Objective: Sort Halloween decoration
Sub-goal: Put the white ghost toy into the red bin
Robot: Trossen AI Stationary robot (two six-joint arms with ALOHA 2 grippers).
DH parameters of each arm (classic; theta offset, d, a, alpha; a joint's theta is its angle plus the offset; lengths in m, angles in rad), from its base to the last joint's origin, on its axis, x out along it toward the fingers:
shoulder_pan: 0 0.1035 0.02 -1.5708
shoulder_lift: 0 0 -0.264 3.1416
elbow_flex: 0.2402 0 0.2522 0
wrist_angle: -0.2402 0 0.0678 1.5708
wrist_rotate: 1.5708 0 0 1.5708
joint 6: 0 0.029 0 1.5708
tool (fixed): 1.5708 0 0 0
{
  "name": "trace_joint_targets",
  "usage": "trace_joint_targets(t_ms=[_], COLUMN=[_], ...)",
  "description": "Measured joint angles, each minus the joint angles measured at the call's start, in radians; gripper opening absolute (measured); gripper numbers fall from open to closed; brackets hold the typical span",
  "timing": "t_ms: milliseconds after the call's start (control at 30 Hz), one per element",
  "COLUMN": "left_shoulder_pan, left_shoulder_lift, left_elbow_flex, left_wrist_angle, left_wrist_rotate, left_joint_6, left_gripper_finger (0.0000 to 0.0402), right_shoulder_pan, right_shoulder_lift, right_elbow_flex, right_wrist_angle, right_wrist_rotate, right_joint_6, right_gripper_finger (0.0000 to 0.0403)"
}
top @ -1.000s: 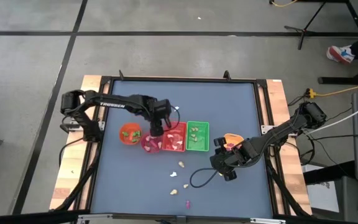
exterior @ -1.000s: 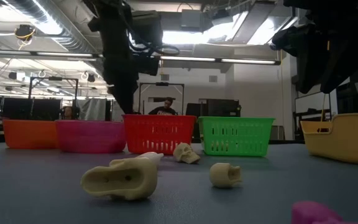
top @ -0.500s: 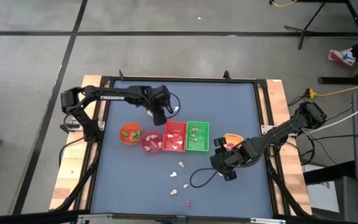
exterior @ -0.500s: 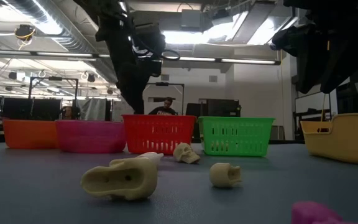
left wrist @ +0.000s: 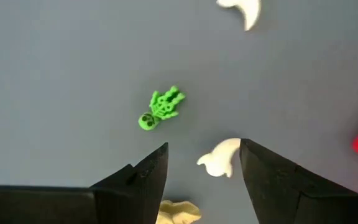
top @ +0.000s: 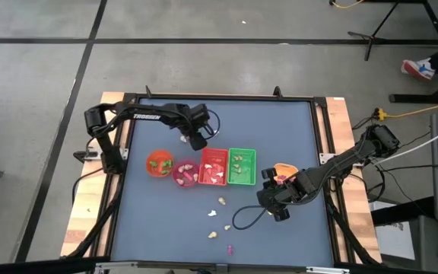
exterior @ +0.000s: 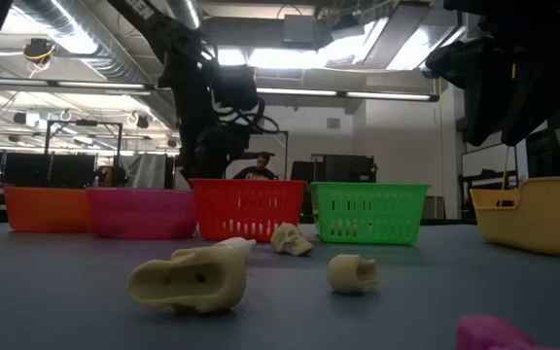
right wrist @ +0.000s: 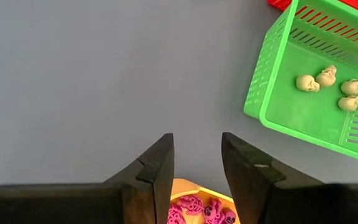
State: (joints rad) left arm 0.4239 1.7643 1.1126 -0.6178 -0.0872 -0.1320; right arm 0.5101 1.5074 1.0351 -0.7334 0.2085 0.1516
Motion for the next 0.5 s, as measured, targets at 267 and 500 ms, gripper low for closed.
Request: trace_joint_targets(t_ms=[267,500], left_shoulder_pan=[0.017,0.017], left_shoulder_lift=[0.027,0.027], left_elbow_flex=[0.0,0.0], left_wrist_angle=[-0.002,0.001], left_wrist_rotate=[0.004,0.111], left_joint_6=[-0.039,0.204], left_gripper_finger=[0.0182,0.0183], right_shoulder_pan=[0.0,0.0], right_shoulder_lift=[0.0,0.0], right_elbow_flex=[0.0,0.0], right_wrist_angle=[0.0,0.002], right_wrist_rotate=[0.0,0.0], right_joint_6=[0.0,0.0], right_gripper_finger=[0.0134,0.0134])
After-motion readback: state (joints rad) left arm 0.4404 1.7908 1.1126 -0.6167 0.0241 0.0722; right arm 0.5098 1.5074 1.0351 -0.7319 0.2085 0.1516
